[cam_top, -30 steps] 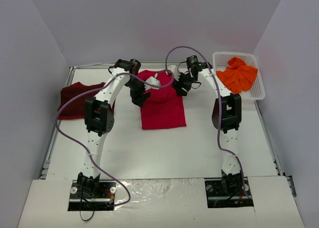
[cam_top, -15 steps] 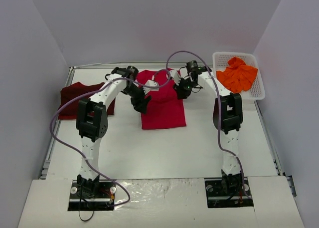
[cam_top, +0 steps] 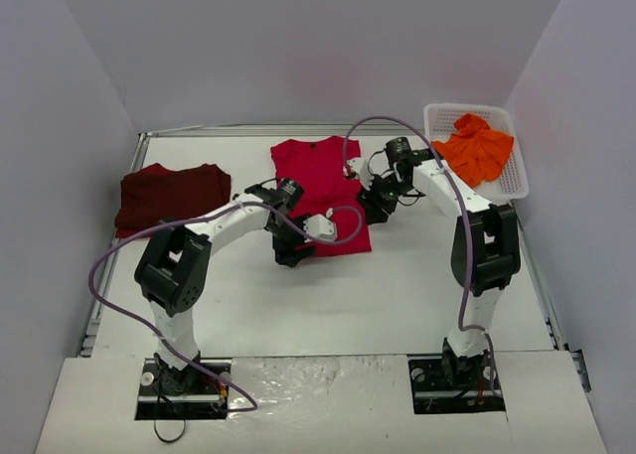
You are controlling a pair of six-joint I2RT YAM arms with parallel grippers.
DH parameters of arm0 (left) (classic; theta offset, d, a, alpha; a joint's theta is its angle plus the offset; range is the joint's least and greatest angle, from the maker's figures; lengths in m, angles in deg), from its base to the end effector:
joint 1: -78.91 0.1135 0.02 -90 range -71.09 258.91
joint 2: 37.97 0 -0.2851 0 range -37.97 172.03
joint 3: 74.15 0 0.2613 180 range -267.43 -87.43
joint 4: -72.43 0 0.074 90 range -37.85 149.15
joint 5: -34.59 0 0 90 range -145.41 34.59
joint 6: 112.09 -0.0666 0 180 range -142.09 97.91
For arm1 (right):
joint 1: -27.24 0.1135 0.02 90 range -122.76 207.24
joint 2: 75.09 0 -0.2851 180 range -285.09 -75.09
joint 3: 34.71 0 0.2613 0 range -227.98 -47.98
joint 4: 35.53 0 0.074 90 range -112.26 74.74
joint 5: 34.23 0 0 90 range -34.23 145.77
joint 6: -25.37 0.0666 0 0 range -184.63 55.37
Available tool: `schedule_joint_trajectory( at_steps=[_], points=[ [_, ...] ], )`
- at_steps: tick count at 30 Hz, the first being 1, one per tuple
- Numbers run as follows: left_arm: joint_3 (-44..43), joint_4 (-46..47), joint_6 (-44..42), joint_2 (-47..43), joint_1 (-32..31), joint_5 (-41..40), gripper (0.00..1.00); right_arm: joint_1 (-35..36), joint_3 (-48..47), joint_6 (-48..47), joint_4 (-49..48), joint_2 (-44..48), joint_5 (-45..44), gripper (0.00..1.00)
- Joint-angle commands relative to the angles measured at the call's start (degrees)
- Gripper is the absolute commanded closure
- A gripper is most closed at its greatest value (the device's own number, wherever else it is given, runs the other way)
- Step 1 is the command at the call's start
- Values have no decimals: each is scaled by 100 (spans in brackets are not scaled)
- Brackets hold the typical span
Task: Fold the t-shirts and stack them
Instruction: Grab one side of the 2/3 rectangular tshirt with both arms
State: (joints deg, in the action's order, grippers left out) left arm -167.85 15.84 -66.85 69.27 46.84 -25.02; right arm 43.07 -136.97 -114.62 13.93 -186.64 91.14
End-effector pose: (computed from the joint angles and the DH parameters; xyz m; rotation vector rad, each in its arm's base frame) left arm 0.3238 -0.2426 0.2010 1.7557 2.0099 -0.6680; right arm 0.4216 0.1596 0.2268 -1.4826 1.8973 0.5340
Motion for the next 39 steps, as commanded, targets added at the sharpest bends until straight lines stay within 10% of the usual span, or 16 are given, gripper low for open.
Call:
schedule_joint_trajectory(
  at_steps=[1,11,39],
  points=[
    [316,744,-96,-300,-106,-1182,42,-10,293,183,126,493,-92,59],
    [694,1518,169,-388,-238,-2388,41,-37,471,403,64,731,-171,57],
    [923,1114,177,-608,-572,-2143,41,-300,532,298,38,573,-294,57]
  ],
)
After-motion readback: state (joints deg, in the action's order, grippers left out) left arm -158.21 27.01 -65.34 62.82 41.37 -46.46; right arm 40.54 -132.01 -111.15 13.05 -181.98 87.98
